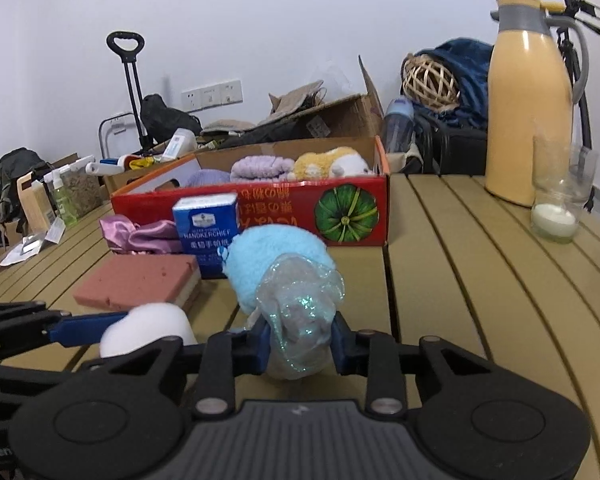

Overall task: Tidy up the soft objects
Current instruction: 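Grasp the clear plastic bag with the right gripper while the left grasps the white round sponge, then carry the bag and sponge into the cardboard box and open both grippers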

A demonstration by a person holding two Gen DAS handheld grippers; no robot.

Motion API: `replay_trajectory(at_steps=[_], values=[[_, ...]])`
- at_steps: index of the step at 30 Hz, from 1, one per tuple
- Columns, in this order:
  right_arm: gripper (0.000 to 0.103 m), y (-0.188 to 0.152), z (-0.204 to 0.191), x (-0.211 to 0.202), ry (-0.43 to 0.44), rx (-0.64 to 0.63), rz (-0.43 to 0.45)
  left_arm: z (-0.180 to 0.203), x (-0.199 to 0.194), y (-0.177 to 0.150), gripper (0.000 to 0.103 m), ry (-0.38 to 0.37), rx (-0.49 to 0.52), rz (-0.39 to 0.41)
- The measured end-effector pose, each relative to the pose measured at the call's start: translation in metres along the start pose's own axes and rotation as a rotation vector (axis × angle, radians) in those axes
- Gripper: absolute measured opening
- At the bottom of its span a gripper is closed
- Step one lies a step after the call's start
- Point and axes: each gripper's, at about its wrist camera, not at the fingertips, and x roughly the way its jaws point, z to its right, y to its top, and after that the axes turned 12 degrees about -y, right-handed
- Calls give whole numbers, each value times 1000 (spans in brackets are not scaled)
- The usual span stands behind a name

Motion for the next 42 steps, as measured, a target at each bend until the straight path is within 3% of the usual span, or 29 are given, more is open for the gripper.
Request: replay_trajectory(at_steps=[3, 7, 13, 24, 33, 38, 42], values=[[29, 5, -3, -27, -8, -13, 43, 4, -33, 8, 48, 3, -18, 33], [29, 5, -3, -71, 20, 4, 74, 8, -86, 12, 49, 73, -17, 95], [29, -2, -8, -135, 25, -13, 126, 8, -153, 7, 49, 144, -93, 174], [29, -2, -34, -222, 69, -74, 248, 25, -232, 3, 50, 181, -98, 311], [29, 33, -44, -209, 123, -96, 278, -11, -215, 40, 50, 143, -104, 336], [29, 83, -48, -159, 190, -101, 264, -64, -167, 88, 50, 111, -131, 334], [29, 126, -55, -98, 217, -106, 217, -118, -108, 128, 50, 73, -199, 259]])
